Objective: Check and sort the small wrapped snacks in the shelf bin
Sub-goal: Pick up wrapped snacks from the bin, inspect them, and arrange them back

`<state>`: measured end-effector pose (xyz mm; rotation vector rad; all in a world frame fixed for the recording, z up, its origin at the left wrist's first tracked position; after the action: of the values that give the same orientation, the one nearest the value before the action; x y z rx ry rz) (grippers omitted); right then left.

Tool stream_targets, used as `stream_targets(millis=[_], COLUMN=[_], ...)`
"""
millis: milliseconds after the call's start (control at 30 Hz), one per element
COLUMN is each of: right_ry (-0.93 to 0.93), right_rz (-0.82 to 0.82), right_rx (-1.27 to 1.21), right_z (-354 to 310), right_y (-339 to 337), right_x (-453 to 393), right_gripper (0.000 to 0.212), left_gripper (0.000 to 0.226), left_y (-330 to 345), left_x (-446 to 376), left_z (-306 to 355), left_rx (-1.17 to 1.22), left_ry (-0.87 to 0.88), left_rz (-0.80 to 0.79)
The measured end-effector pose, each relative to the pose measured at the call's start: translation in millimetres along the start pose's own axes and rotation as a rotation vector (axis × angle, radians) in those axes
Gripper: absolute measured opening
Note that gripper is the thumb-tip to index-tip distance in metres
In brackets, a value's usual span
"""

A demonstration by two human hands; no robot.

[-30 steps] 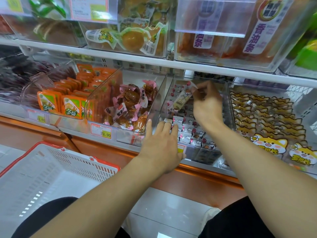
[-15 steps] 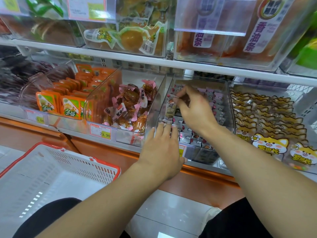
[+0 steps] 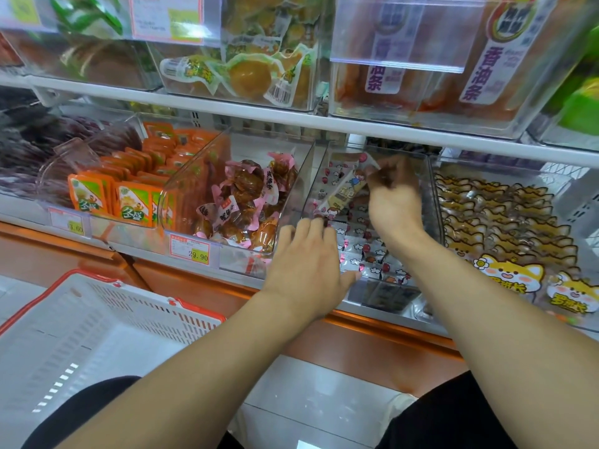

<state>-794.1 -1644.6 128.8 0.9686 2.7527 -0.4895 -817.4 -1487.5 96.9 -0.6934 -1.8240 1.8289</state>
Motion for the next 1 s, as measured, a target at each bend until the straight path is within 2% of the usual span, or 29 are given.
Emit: stream_targets(millis=[167,367,467,600,800,1000], right_ry=[0.047,-0.042,-0.062,-0.118,-0.224,-0.17], right_rz=[0.016,-0.103,-0.157,-0.161,-0.151,-0.178], right_rx=[-0.072,-0.026,-0.071,0.091,0.345,0.437], right_z=[0.3,-7.1,-12.4,-19.4,-24.0,-14.7], right_y=[-6.1,1.2,9.6,17.8,30.1,35.7], right_x=[-2.1,0.0,2.3,4.0,-1.1,-7.4], right_gripper=[0.02,0.016,0.017,0.024,0.009,0.01], left_gripper=[0.074,0.087,0.083,0.075,0.075,0.066], left_y=[10.8,21.5,24.2,25.8,22.1,7.4], left_x=[-8.3,-17.1,-18.0,-15.7,-14.2,-9.8], left_z=[2.7,-1.2,-1.1,0.0,-1.6,-3.2], left_rx=[0.016,0.176,0.196,0.191,0.187,0.187], left_ry=[-0.059,-0.112,-0.116,-0.093,-0.074,-0.059], left_rz=[-0.082,-0.138,-0.139,-0.148,-0.166,-0.106])
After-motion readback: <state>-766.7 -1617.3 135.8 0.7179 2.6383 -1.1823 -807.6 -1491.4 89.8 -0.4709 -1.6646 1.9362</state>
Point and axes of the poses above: each hand's wrist, its own x-axis away from the middle knuckle, its own y-axis out of the palm, z = x × y, the point moved 9 cm from there along -x, towards the middle knuckle, and after that the axes turned 5 degrees about -z, right-handed, at the moved point
